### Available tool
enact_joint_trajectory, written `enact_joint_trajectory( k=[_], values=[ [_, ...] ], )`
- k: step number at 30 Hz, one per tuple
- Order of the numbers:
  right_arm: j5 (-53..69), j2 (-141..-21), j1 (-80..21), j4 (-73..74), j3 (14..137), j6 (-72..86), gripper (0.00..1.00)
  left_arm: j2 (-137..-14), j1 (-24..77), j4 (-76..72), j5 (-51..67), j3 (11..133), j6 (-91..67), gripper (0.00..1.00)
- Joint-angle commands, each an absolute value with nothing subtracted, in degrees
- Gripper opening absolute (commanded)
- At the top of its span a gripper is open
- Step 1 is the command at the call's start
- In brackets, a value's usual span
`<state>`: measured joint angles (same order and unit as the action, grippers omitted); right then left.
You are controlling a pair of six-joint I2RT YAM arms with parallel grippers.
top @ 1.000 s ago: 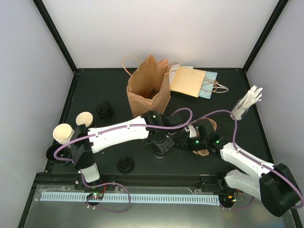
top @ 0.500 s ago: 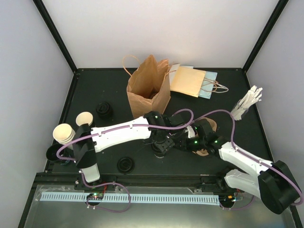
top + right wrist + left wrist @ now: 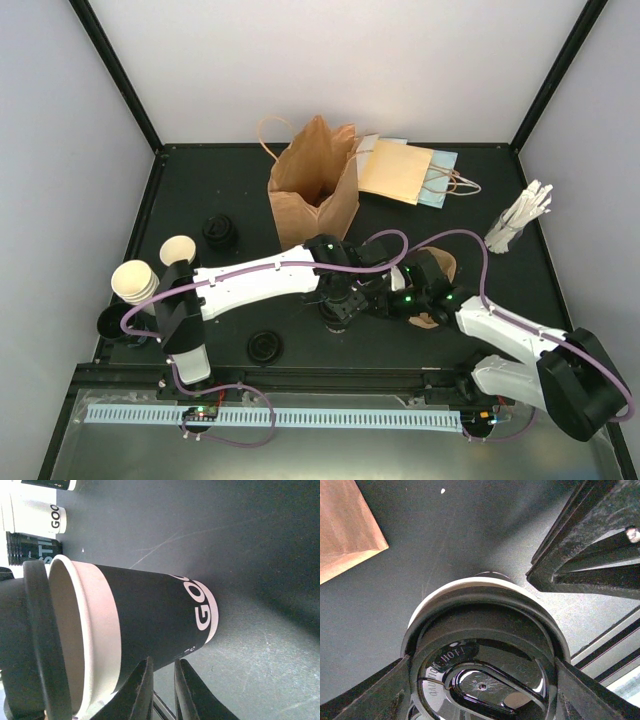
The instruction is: Pack the takeout coffee
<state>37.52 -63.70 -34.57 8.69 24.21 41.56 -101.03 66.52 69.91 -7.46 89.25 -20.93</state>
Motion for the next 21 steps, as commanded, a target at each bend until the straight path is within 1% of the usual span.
enact_joint_trajectory(
  k=[1,21],
  values=[
    [38.66,-64.36,-35.21,5.80,25.98,42.27,0.16,-102.35,66.97,69.66,-7.93,91.04,-19.91,0.59],
    [38.39,-65.61,-37.05,5.64,26.90,42.39,0.14,-103.92,67.13,69.06,-7.03,90.38,-19.68,0.59]
  ],
)
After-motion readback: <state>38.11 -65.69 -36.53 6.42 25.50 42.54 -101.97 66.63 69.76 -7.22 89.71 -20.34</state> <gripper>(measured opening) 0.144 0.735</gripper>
